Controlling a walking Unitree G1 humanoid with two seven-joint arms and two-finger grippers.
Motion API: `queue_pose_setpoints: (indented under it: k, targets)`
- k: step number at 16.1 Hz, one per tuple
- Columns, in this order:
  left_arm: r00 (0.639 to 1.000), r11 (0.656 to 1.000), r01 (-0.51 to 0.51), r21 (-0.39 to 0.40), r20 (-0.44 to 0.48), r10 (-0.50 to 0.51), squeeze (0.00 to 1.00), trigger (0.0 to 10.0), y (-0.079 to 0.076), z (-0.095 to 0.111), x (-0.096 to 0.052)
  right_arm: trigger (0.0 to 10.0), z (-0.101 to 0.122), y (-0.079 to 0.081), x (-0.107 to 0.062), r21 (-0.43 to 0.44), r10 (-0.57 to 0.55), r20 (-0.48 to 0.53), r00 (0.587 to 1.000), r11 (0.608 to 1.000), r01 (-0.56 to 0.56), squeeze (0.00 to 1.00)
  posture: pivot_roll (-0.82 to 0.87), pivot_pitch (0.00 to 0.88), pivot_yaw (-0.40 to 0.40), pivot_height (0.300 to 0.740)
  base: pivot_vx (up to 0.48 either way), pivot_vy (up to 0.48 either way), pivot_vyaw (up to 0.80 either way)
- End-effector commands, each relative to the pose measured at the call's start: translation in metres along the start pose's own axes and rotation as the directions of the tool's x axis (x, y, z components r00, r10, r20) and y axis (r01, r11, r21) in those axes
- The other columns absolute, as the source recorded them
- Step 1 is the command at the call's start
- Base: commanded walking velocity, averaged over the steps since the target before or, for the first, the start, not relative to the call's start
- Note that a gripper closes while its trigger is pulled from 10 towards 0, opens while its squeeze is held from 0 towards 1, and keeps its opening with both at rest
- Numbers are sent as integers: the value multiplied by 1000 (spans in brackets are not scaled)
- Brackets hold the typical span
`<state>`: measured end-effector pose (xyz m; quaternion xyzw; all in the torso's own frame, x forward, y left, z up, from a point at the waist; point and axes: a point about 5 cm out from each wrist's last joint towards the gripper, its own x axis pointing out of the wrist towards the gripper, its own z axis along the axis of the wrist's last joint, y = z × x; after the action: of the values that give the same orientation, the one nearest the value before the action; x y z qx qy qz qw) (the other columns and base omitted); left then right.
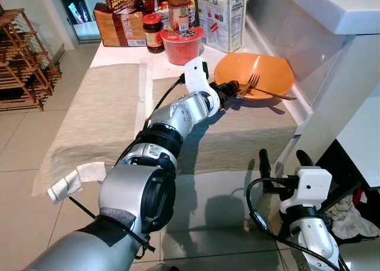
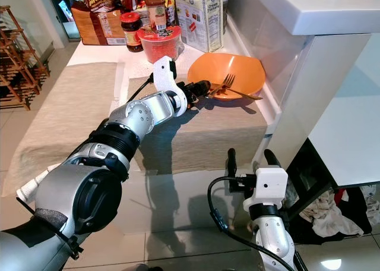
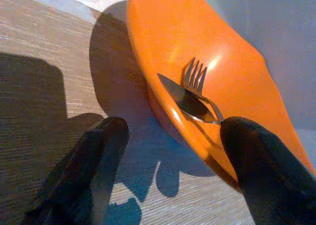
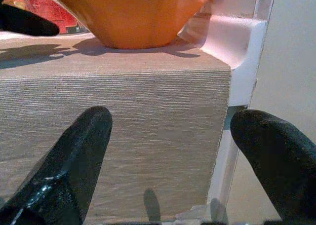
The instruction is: Setting the table
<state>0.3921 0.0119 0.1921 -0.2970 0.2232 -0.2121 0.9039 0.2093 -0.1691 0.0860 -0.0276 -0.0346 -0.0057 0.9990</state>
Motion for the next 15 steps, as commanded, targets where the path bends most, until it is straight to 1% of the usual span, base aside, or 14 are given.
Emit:
queue_pose_setpoints:
  k: [1,3,6,9,13,15]
  targets:
    - [1000,1000,9,2,4,-9,0,0,-14,6,1,10000,3,2,0,1,0,5,1000,1000,0,0,-190,10,106,740,0,0,0]
    - [1000,1000,-16,1,1,16,0,0,-15,6,2,10000,4,3,0,1,1,3,1000,1000,-1,0,-190,10,106,740,0,0,0]
    - [998,998,-53,43,28,52,0,0,-11,8,2,10000,4,3,0,1,2,1,1000,1000,-2,0,-190,10,106,740,0,0,0]
    - [997,997,-73,38,18,72,0,0,-8,7,2,10000,5,4,0,3,2,-4,1000,1000,-2,0,-190,15,105,740,0,0,0]
    - [996,994,-94,60,5,94,0,0,-6,5,2,10000,5,4,-1,2,4,-6,1000,1000,-4,0,-190,20,104,740,0,0,0]
    - [994,993,-111,41,23,110,0,0,-6,9,2,10000,5,4,-1,0,6,-10,1000,1000,-6,0,-191,20,102,740,0,0,0]
